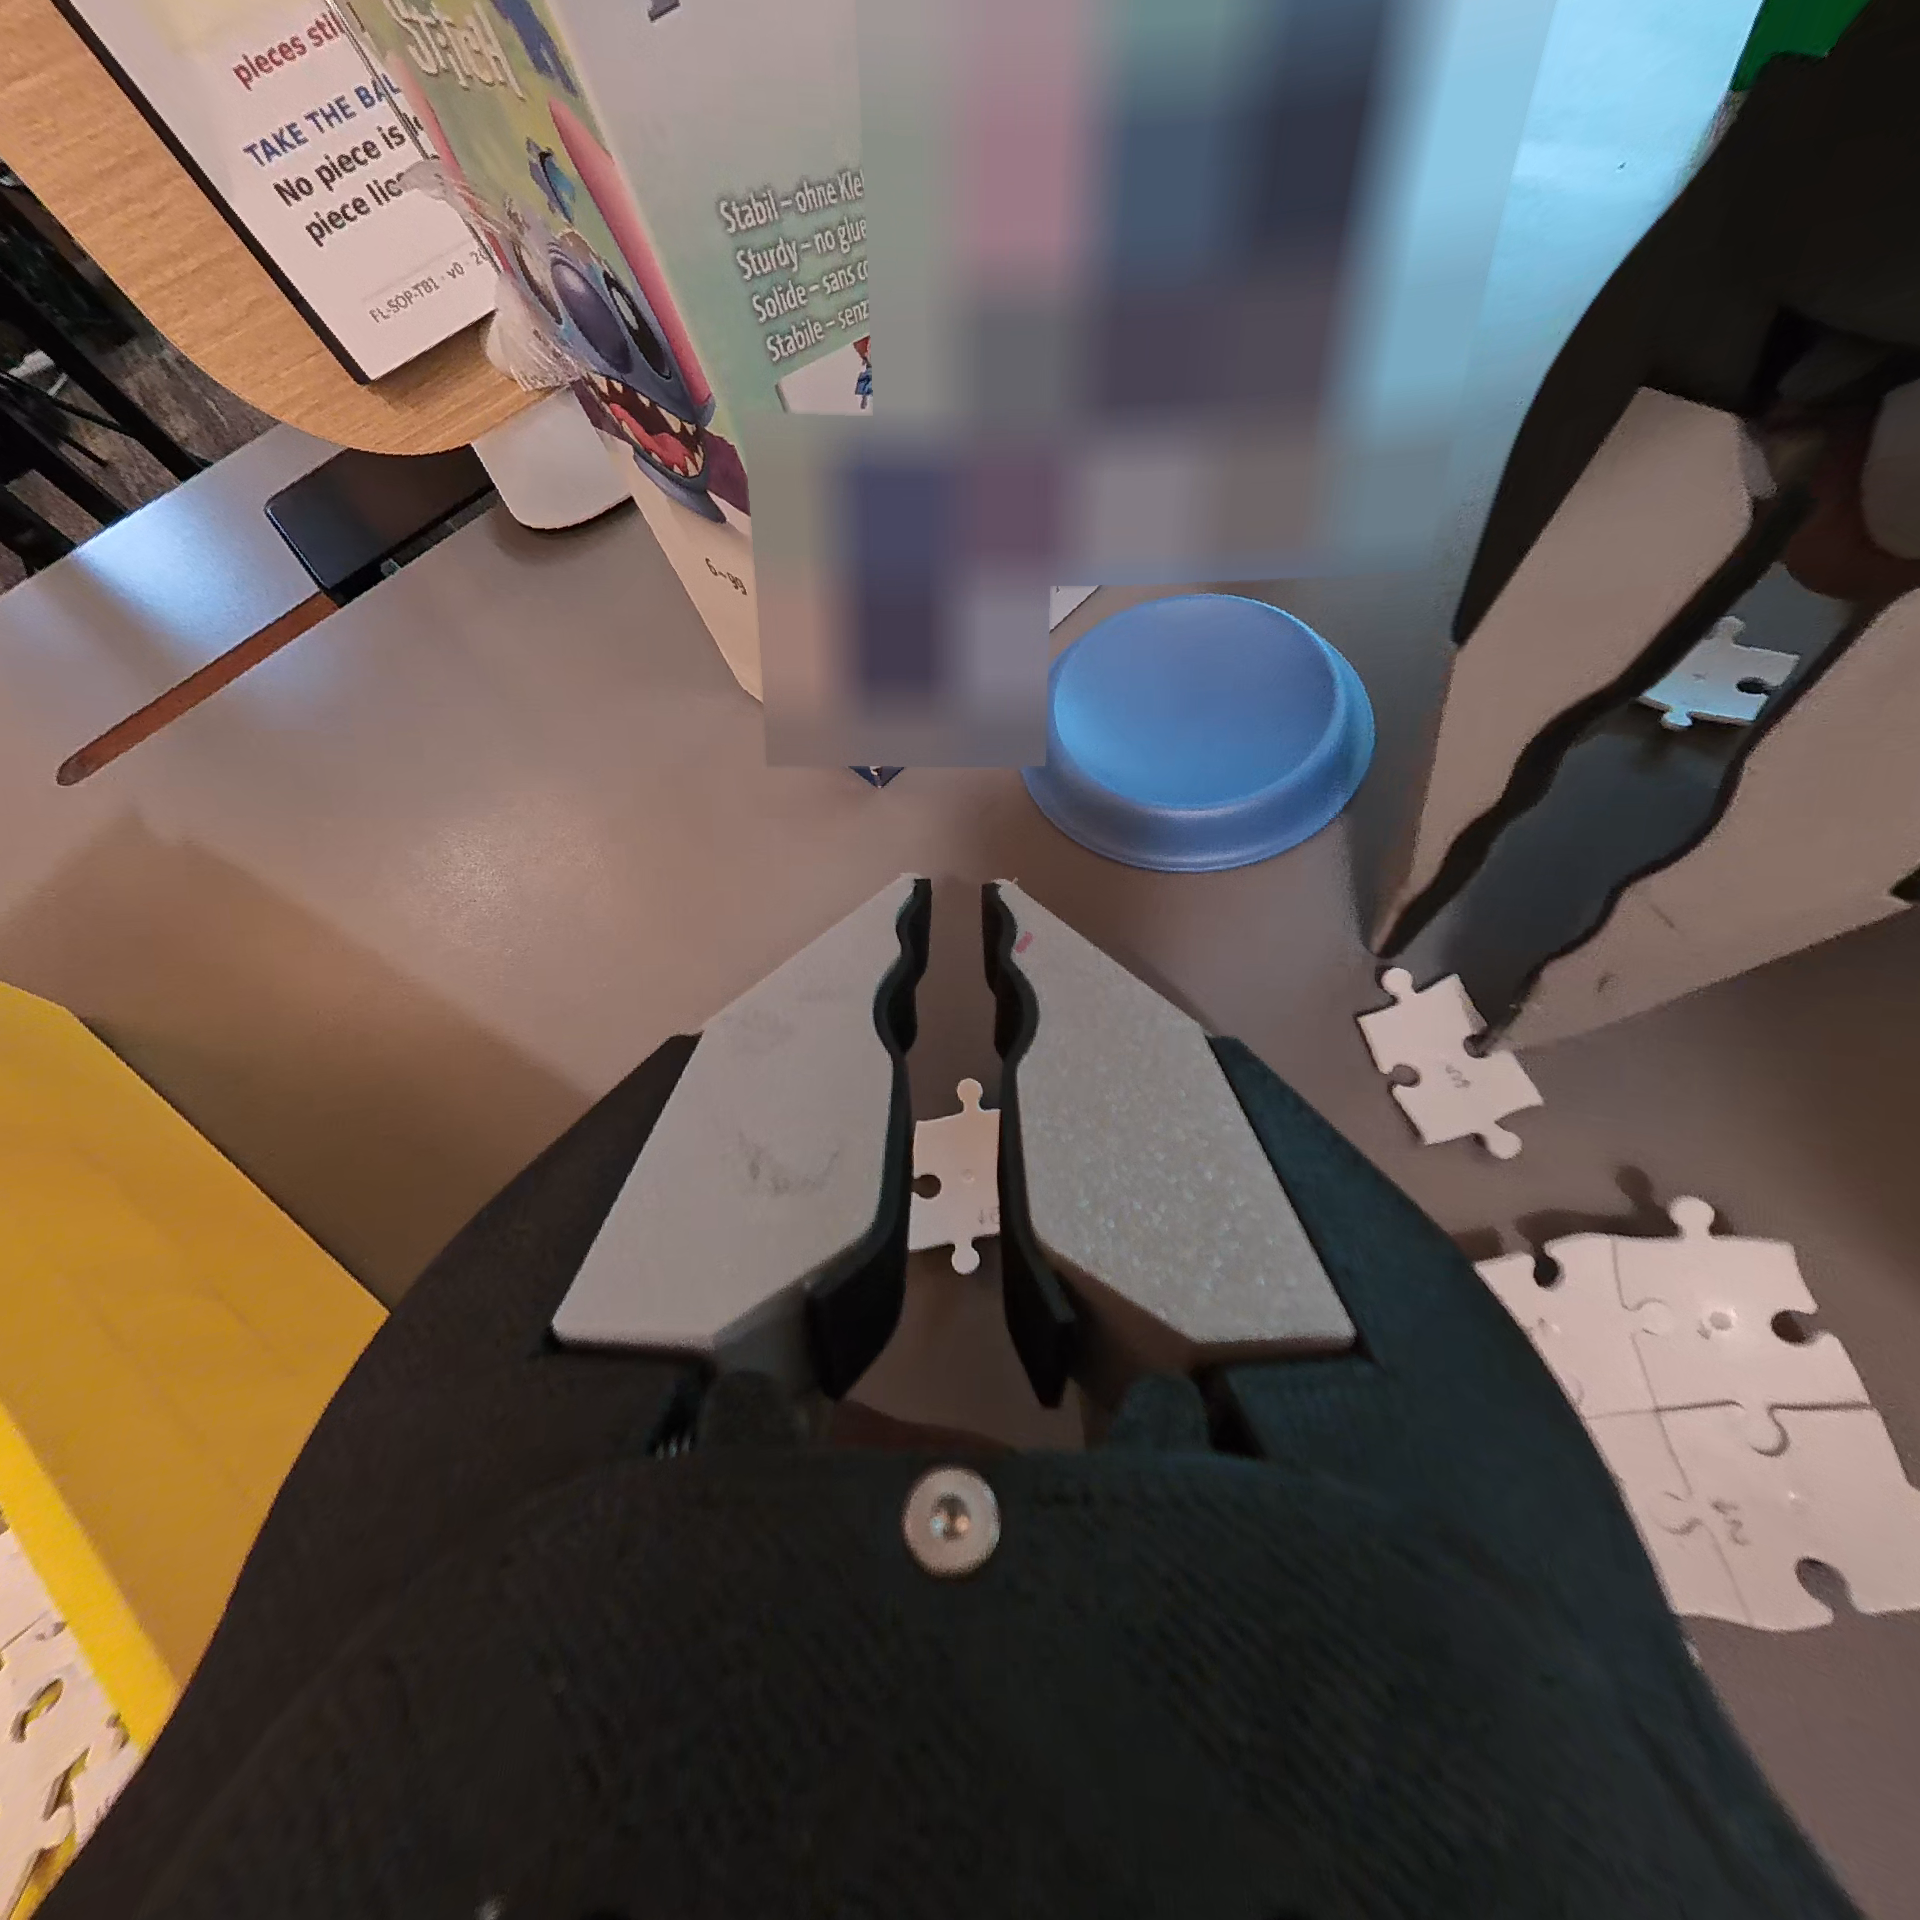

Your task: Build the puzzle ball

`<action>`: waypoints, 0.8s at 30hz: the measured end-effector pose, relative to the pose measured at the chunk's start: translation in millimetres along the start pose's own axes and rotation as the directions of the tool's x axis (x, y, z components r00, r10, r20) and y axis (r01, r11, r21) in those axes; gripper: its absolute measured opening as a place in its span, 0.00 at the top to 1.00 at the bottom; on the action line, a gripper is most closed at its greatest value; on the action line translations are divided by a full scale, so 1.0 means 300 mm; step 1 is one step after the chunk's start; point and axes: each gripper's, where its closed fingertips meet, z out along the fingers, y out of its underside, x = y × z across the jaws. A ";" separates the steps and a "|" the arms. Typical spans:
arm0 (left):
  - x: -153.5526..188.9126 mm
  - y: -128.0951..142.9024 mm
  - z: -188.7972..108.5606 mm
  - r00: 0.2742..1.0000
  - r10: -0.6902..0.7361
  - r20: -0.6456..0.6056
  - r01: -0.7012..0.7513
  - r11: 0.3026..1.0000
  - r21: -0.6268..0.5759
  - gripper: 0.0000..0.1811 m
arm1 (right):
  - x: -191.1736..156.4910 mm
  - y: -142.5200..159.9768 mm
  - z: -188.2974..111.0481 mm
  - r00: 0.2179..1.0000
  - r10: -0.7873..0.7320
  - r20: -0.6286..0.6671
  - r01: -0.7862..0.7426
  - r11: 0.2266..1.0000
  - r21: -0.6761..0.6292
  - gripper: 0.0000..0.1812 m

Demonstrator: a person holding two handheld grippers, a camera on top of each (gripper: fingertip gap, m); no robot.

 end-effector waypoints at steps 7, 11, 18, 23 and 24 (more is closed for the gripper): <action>0.005 0.004 0.001 1.000 0.001 -0.008 -0.001 1.000 -0.007 0.96 | 0.002 -0.001 -0.001 1.000 -0.003 -0.009 0.003 1.000 0.008 0.89; 0.008 0.007 0.003 1.000 0.003 -0.011 -0.003 1.000 -0.011 0.96 | 0.015 -0.024 -0.019 0.999 0.042 0.018 -0.042 0.998 0.049 0.83; 0.003 0.006 0.002 1.000 -0.003 -0.008 0.003 1.000 -0.009 0.96 | 0.022 -0.036 0.005 0.992 0.094 0.078 -0.099 0.993 0.057 0.83; 0.008 0.004 0.001 1.000 0.001 -0.011 -0.002 1.000 -0.008 0.96 | 0.002 -0.036 0.007 0.986 0.108 0.127 -0.117 0.991 0.063 0.89; 0.008 0.004 0.001 1.000 0.002 -0.011 -0.002 1.000 -0.007 0.96 | -0.004 -0.036 0.009 0.984 0.112 0.139 -0.122 0.990 0.065 0.91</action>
